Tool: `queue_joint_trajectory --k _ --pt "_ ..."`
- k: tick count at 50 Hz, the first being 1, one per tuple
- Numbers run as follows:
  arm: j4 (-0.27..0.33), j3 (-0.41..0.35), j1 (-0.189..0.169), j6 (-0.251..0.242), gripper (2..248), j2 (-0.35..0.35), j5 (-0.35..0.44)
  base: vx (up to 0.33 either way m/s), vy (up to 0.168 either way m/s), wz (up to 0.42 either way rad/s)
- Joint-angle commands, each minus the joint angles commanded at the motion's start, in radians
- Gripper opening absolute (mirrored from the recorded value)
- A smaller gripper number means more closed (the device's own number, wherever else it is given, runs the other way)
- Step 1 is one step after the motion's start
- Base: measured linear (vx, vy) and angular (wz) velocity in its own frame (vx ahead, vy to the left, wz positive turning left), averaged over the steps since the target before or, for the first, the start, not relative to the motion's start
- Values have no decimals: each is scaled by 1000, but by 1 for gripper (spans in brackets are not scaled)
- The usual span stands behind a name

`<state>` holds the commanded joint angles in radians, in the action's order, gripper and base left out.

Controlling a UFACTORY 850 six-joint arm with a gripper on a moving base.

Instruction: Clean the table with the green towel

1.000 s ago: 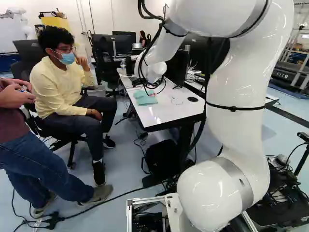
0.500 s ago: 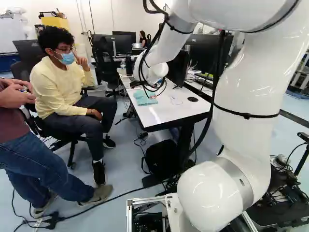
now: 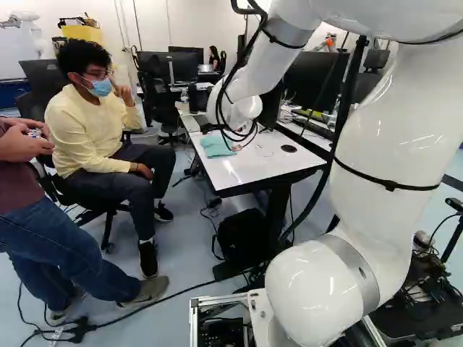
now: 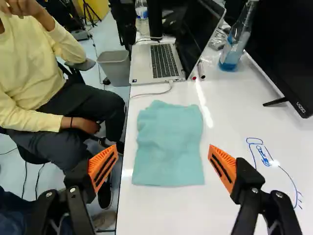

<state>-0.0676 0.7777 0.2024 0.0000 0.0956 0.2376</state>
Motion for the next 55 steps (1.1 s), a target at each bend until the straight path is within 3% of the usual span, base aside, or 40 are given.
queue_joint_trajectory --k 31,43,55 --pt "-62 9 -88 0 247 9 -314 0 0 0" --pt "-66 13 -86 0 247 12 -338 0 0 0" --pt "-55 4 -53 0 247 4 -319 0 0 0"
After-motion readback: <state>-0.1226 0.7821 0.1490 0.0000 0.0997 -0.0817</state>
